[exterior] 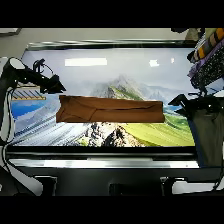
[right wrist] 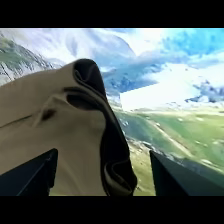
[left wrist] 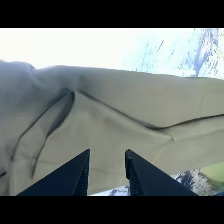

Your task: Fold the clothes and pants, and hang the long-sleeved shirts on hangers.

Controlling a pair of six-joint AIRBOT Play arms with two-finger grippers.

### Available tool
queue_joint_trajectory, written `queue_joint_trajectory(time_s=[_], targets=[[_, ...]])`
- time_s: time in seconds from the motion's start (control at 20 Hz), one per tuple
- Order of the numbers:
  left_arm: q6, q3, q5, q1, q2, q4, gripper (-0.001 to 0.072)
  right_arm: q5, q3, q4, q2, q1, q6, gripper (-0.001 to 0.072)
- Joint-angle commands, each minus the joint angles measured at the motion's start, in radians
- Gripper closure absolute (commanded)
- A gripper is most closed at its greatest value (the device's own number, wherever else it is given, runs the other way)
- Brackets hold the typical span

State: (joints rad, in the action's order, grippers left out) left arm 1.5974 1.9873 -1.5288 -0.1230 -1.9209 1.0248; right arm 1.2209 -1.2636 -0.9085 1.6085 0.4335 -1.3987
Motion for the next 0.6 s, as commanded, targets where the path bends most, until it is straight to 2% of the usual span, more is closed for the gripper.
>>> queue_joint_trajectory(time_s=[0.0,0.2,0.55], targets=[[0.027,0.066,-0.053,0.002,0.015,0.044,0.0434,0.056,-0.006,0.082,0.074,0.016,0.090,0.0062],[0.028,0.066,-0.053,0.002,0.029,0.047,0.0434,0.031,-0.005,0.114,0.121,0.016,0.146,0.0064],[0.039,0.066,-0.053,0.002,0.029,0.050,0.0434,-0.006,0.030,0.099,0.150,-0.047,0.158,0.0081]])
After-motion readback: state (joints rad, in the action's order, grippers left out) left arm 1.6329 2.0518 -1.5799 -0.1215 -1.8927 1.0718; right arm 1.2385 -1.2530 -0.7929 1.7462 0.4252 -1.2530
